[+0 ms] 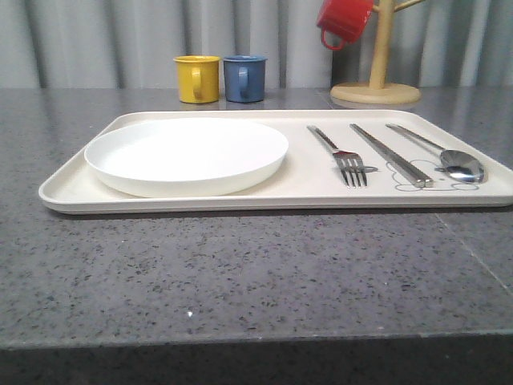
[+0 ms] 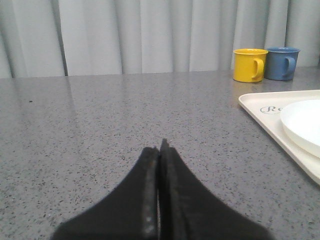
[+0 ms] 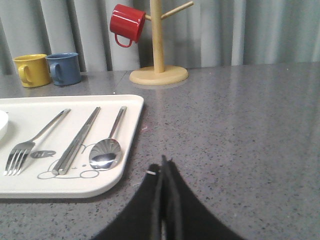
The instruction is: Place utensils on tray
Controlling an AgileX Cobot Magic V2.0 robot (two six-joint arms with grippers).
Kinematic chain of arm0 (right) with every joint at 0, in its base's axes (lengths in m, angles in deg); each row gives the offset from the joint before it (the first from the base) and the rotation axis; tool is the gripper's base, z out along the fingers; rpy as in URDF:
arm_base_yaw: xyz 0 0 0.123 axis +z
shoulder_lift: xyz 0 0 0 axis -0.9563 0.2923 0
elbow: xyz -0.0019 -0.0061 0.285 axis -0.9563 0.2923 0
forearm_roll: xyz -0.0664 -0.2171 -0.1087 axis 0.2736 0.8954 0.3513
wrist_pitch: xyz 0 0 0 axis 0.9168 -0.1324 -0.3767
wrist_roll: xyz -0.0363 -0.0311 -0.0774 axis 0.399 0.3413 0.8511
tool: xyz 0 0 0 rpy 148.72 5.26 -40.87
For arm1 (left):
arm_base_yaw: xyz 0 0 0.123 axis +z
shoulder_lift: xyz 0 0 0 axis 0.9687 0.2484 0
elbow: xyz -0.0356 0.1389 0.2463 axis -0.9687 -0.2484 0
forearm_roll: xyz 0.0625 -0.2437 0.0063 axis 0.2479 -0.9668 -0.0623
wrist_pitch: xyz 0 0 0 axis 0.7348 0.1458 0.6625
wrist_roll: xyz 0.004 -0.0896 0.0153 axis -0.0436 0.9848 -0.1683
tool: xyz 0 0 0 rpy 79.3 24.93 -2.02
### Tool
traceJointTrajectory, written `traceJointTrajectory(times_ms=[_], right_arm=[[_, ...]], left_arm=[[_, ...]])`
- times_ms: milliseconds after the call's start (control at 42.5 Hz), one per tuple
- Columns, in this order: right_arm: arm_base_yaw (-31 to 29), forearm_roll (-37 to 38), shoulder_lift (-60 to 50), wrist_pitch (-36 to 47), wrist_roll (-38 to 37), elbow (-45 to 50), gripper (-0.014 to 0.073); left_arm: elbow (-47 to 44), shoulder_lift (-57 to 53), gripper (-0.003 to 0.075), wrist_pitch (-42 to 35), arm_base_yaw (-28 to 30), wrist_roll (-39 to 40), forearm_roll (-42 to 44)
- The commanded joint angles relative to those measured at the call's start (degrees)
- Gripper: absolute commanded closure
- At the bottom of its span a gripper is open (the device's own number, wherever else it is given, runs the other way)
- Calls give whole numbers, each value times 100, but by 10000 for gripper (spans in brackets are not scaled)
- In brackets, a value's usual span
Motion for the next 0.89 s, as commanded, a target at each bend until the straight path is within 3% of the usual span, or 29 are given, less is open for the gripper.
traceJointTrajectory(times_ms=[0,400,871], right_arm=[[-24,119,-94,513,-28,-8,660],[-24,-89,-94,547,409,-8,660],[-24,-95,-89,692,374,-8,660]], left_arm=[[-76,-126,741,-513,-15,3,-62],[-76,-126,741,-513,-15,3,-62],[-76,-126,741,-513,-15,3,-62]])
